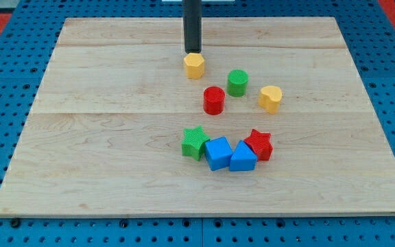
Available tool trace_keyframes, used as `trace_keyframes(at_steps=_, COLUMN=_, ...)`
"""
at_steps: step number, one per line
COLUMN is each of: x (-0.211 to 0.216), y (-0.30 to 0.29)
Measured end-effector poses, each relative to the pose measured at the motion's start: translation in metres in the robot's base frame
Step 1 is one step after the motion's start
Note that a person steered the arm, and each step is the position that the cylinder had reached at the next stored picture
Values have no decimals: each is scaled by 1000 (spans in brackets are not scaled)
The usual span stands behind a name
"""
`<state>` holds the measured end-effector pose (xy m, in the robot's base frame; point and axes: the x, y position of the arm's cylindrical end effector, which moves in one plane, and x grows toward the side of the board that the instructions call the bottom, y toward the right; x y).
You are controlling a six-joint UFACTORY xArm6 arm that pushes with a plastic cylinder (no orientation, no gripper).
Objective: Slide the green circle to the left of the green star
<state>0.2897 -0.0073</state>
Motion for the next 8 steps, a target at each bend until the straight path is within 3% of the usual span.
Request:
trace_keyframes(at_steps=1, x=-5, y=73)
trace_keyframes(at_steps=2, x=-3, y=111)
trace_keyframes(at_steps=4, x=43, y=114)
trace_keyframes(at_steps=8, x=44, y=110)
